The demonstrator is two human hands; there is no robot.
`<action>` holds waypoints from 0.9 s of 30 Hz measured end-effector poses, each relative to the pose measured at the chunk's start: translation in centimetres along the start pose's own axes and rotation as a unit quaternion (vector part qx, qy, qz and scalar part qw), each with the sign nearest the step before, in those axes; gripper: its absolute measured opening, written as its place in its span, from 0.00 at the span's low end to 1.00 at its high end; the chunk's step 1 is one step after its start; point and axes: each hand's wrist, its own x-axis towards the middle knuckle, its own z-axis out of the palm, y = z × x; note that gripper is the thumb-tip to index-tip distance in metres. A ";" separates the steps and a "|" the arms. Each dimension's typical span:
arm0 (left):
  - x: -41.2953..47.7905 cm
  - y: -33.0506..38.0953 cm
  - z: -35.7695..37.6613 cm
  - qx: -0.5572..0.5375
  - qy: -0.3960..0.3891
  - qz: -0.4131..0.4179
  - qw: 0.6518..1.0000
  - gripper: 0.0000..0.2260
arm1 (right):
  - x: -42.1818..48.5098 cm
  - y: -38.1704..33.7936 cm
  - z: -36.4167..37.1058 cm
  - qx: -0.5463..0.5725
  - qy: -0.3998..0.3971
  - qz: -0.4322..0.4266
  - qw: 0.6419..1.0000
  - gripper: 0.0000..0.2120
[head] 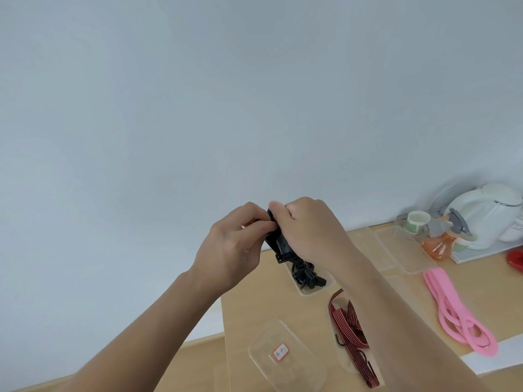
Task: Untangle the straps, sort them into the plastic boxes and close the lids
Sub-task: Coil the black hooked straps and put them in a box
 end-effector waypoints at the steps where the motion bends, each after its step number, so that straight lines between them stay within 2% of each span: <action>1: 0.0 -0.1 0.0 0.002 -0.012 0.010 1.000 0.10 | 0.1 -0.2 0.0 -0.035 -0.004 -0.004 0.999 0.28; 3: -0.1 -0.5 -0.2 0.002 -0.035 0.023 0.999 0.12 | 0.3 -0.2 0.0 -0.081 -0.004 -0.017 0.997 0.27; 5: -0.3 -0.9 -0.5 -0.006 -0.046 0.024 0.999 0.13 | 0.7 0.0 0.2 -0.072 -0.003 -0.024 0.997 0.27; 10: 0.1 -1.0 -1.1 -0.015 -0.043 0.031 0.998 0.12 | 1.3 0.4 0.9 0.165 -0.043 -0.001 0.985 0.21; 13: 0.5 -1.1 -1.3 -0.017 -0.035 0.059 0.997 0.13 | 1.3 0.7 1.9 0.246 -0.062 0.009 0.967 0.16; 16: 0.6 -1.4 -1.3 -0.012 -0.025 0.064 0.998 0.12 | 1.4 0.5 1.8 0.243 -0.104 0.010 0.964 0.18; 21: 0.7 -1.2 -1.2 -0.064 -0.005 0.007 0.998 0.09 | 1.3 0.3 -0.6 0.248 -0.179 0.009 0.952 0.21; 27: -0.1 -0.9 -0.6 -0.113 -0.022 -0.010 0.993 0.08 | 0.8 1.6 -0.2 0.199 -0.217 0.012 0.956 0.21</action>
